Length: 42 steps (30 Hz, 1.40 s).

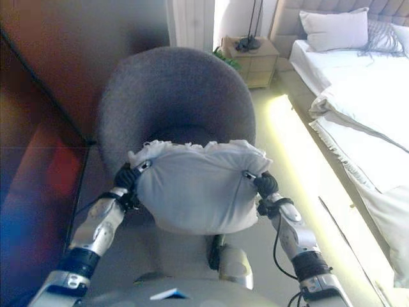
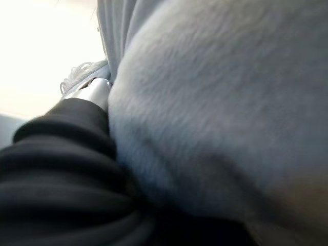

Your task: Pick up the cushion and take it to the sofa

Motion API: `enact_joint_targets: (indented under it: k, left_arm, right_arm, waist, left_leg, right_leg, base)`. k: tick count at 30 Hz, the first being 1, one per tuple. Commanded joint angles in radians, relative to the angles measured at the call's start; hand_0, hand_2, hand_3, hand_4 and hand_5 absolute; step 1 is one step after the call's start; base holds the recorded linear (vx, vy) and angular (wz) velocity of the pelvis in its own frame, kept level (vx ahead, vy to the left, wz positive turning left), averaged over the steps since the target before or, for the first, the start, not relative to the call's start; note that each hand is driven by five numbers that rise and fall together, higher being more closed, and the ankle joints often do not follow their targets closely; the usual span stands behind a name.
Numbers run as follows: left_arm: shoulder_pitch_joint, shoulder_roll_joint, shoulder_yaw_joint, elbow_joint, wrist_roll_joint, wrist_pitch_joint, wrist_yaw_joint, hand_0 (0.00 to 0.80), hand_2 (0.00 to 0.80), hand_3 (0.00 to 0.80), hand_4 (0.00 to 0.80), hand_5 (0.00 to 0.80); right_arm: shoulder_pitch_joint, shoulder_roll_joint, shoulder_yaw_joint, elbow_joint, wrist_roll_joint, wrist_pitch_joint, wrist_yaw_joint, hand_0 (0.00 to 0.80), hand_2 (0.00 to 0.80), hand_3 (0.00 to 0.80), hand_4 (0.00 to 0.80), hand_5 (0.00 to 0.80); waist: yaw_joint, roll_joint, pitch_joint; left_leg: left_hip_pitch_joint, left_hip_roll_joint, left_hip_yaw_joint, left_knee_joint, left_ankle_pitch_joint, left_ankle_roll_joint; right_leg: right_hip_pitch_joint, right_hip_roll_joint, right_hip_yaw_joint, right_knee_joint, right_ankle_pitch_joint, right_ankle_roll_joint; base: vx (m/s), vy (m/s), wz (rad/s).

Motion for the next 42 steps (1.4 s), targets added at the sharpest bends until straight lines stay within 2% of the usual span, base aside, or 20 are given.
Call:
enact_joint_targets:
  k: [1,4,5,6,8,11,14,16,19,22,24,26,28,30,31,33,36,37,40,42]
  left_arm:
    - [-0.084,-0.005,0.044,-0.073,-0.029,-0.110,0.010,0.800,0.800,0.800,0.800,0.800]
    - [-0.085,-0.017,0.043,-0.085,-0.028,-0.116,0.034,0.800,0.800,0.800,0.800,0.800]
    - [-0.084,-0.019,0.043,-0.090,-0.025,-0.116,0.035,0.800,0.800,0.800,0.800,0.800]
    - [-0.083,-0.021,0.045,-0.094,-0.020,-0.116,0.032,0.800,0.800,0.800,0.800,0.800]
    - [-0.080,-0.015,0.050,-0.099,-0.019,-0.117,0.026,0.800,0.800,0.800,0.800,0.800]
    - [-0.069,0.000,0.072,-0.096,-0.035,-0.117,0.013,0.800,0.800,0.800,0.800,0.800]
    - [-0.065,0.003,0.092,-0.100,-0.050,-0.098,0.003,0.800,0.800,0.800,0.800,0.800]
    - [-0.075,0.002,0.089,-0.096,-0.053,-0.083,0.002,0.800,0.800,0.800,0.800,0.800]
    - [-0.095,-0.001,0.075,-0.066,-0.064,-0.077,-0.008,0.800,0.800,0.800,0.800,0.800]
    - [-0.096,-0.005,0.061,-0.057,-0.056,-0.080,-0.016,0.800,0.800,0.800,0.800,0.800]
    - [-0.097,-0.002,0.043,-0.052,-0.042,-0.084,-0.004,0.800,0.800,0.800,0.800,0.800]
    - [-0.102,0.002,0.035,-0.049,-0.032,-0.084,0.003,0.800,0.800,0.800,0.800,0.800]
    - [-0.111,0.009,0.031,-0.041,-0.017,-0.073,0.007,0.800,0.800,0.800,0.800,0.800]
    - [-0.113,0.021,0.037,-0.032,0.003,-0.073,0.005,0.800,0.800,0.800,0.800,0.800]
    - [-0.115,0.028,0.037,-0.028,0.003,-0.070,0.005,0.800,0.800,0.800,0.800,0.800]
    - [-0.116,0.038,0.034,-0.023,0.003,-0.055,0.006,0.800,0.800,0.800,0.800,0.800]
    - [-0.147,0.040,0.011,0.008,-0.014,-0.054,0.021,0.800,0.800,0.800,0.800,0.800]
    - [-0.173,0.038,0.002,0.032,-0.051,-0.050,0.028,0.800,0.800,0.800,0.800,0.800]
    - [-0.274,0.021,-0.036,0.068,-0.050,-0.038,0.076,0.800,0.800,0.800,0.800,0.800]
    - [-0.378,0.018,-0.072,0.124,-0.060,-0.039,0.115,0.800,0.800,0.800,0.800,0.800]
  right_arm:
    - [-0.060,0.003,-0.058,-0.102,0.021,-0.071,0.063,0.800,0.800,0.800,0.800,0.800]
    - [-0.061,-0.005,-0.048,-0.096,0.025,-0.077,0.080,0.800,0.800,0.800,0.800,0.800]
    - [-0.063,-0.007,-0.046,-0.093,0.029,-0.079,0.082,0.800,0.800,0.800,0.800,0.800]
    - [-0.071,-0.007,-0.039,-0.086,0.033,-0.084,0.083,0.800,0.800,0.800,0.800,0.800]
    - [-0.088,-0.006,-0.028,-0.085,0.037,-0.079,0.080,0.800,0.800,0.800,0.800,0.800]
    - [-0.121,0.003,-0.014,-0.088,0.032,-0.044,0.066,0.800,0.800,0.800,0.800,0.800]
    - [-0.143,0.021,0.000,-0.082,0.041,-0.016,0.066,0.800,0.800,0.800,0.800,0.800]
    - [-0.155,0.033,0.011,-0.082,0.033,-0.003,0.065,0.800,0.800,0.800,0.800,0.800]
    - [-0.170,0.039,0.013,-0.078,0.021,0.016,0.060,0.800,0.800,0.800,0.800,0.800]
    - [-0.154,0.050,0.013,-0.088,0.005,0.020,0.040,0.800,0.800,0.800,0.800,0.800]
    - [-0.146,0.060,0.014,-0.090,0.007,0.021,0.025,0.800,0.800,0.800,0.800,0.800]
    - [-0.147,0.064,0.012,-0.086,-0.002,0.018,0.013,0.800,0.800,0.800,0.800,0.800]
    - [-0.163,0.086,0.020,-0.060,-0.024,-0.002,-0.023,0.800,0.800,0.800,0.800,0.800]
    - [-0.187,0.108,0.029,-0.030,-0.057,-0.019,-0.051,0.800,0.800,0.800,0.800,0.800]
    - [-0.200,0.112,0.035,-0.023,-0.060,-0.021,-0.068,0.800,0.800,0.800,0.800,0.800]
    - [-0.220,0.121,0.051,-0.001,-0.053,-0.026,-0.100,0.800,0.800,0.800,0.800,0.800]
    - [-0.268,0.129,0.071,0.038,-0.047,-0.025,-0.113,0.800,0.800,0.800,0.800,0.800]
    - [-0.302,0.127,0.078,0.067,-0.048,-0.022,-0.103,0.800,0.800,0.800,0.800,0.800]
    - [-0.454,0.111,0.109,0.145,-0.029,0.011,-0.130,0.800,0.800,0.800,0.800,0.800]
    - [-0.562,0.096,0.138,0.214,-0.003,0.009,-0.140,0.800,0.800,0.800,0.800,0.800]
  waist:
    - [-0.037,-0.026,-0.080]
    - [-0.022,-0.048,-0.065]
    - [-0.018,-0.059,-0.062]
    - [-0.009,-0.060,-0.050]
    - [0.004,-0.060,-0.040]
    - [0.026,-0.056,-0.030]
    - [0.047,-0.043,-0.032]
    - [0.057,-0.030,-0.039]
    - [0.053,-0.013,-0.054]
    - [0.045,0.001,-0.064]
    - [0.046,0.010,-0.064]
    - [0.048,0.010,-0.058]
    - [0.064,0.004,-0.039]
    - [0.087,0.009,-0.017]
    - [0.093,0.012,-0.008]
    - [0.107,0.009,0.001]
    - [0.116,-0.002,0.011]
    - [0.119,-0.008,0.019]
    - [0.140,-0.021,0.065]
    - [0.146,-0.024,0.104]
  left_leg:
    - [-0.006,-0.063,0.053,0.299,0.327,0.016]
    - [-0.152,-0.040,0.040,0.563,0.324,0.009]
    - [-0.193,-0.027,0.046,0.600,0.318,0.014]
    - [-0.231,0.014,0.053,0.616,0.303,0.019]
    - [-0.256,0.046,0.053,0.553,0.299,0.028]
    - [-0.259,0.052,0.034,0.392,0.301,0.041]
    - [-0.245,0.040,-0.003,0.178,0.316,0.037]
    - [-0.222,0.027,-0.026,0.053,0.287,0.035]
    - [-0.161,0.002,-0.004,-0.051,0.222,0.044]
    - [-0.116,-0.013,0.025,-0.145,0.195,0.054]
    - [-0.103,-0.028,0.008,-0.185,0.199,0.062]
    - [-0.104,-0.037,0.010,-0.181,0.192,0.071]
    - [-0.118,-0.051,0.022,-0.147,0.167,0.093]
    - [-0.133,-0.055,0.045,-0.103,0.135,0.118]
    - [-0.135,-0.056,0.048,-0.087,0.124,0.123]
    - [-0.137,-0.064,0.039,-0.053,0.104,0.121]
    - [-0.152,-0.059,0.018,-0.005,0.081,0.100]
    - [-0.171,-0.049,0.015,0.024,0.067,0.093]
    - [-0.272,0.000,0.004,0.156,0.042,0.065]
    - [-0.343,0.031,-0.013,0.238,0.027,0.053]
  right_leg:
    - [0.053,-0.010,0.096,-0.129,0.068,-0.031]
    - [0.108,-0.023,0.123,-0.114,0.032,-0.059]
    - [0.122,-0.030,0.130,-0.114,0.024,-0.065]
    - [0.148,-0.024,0.135,-0.113,0.008,-0.074]
    - [0.171,-0.015,0.150,-0.115,-0.007,-0.079]
    - [0.189,-0.009,0.192,-0.114,-0.017,-0.072]
    - [0.205,-0.018,0.229,-0.115,-0.027,-0.049]
    - [0.216,-0.032,0.238,-0.114,-0.037,-0.030]
    - [0.225,-0.050,0.231,-0.112,-0.044,-0.008]
    - [0.228,-0.059,0.221,-0.113,-0.046,0.010]
    - [0.222,-0.065,0.218,-0.108,-0.044,0.022]
    - [0.209,-0.080,0.212,-0.086,-0.036,0.036]
    - [0.177,-0.130,0.178,0.002,-0.018,0.058]
    - [0.125,-0.201,0.129,0.157,0.014,0.053]
    - [0.101,-0.229,0.129,0.213,0.034,0.047]
    - [0.086,-0.268,0.141,0.212,0.060,0.038]
    - [0.102,-0.279,0.148,0.086,0.056,0.050]
    - [0.108,-0.268,0.145,0.030,0.035,0.063]
    - [0.080,-0.278,0.125,0.045,0.026,0.074]
    - [0.046,-0.276,0.119,0.093,0.003,0.073]
  base:
    - [0.323,-0.202,0.00]
    - [0.252,-0.159,-0.52]
    - [0.212,-0.118,-0.58]
    - [0.179,-0.072,-0.48]
    - [0.183,-0.005,-0.36]
    - [0.197,0.082,-0.37]
    - [0.191,0.145,-0.39]
    - [0.173,0.147,-0.28]
    - [0.156,0.149,-0.06]
    - [0.096,0.144,0.12]
    - [0.062,0.166,0.28]
    - [0.032,0.129,0.21]
    - [-0.018,0.122,0.17]
    - [-0.032,0.126,0.04]
    - [0.008,0.105,-0.02]
    - [0.058,0.019,-0.05]
    - [0.036,-0.106,0.21]
    - [-0.021,-0.163,0.08]
    - [-0.162,-0.200,-0.11]
    - [-0.202,-0.165,0.19]
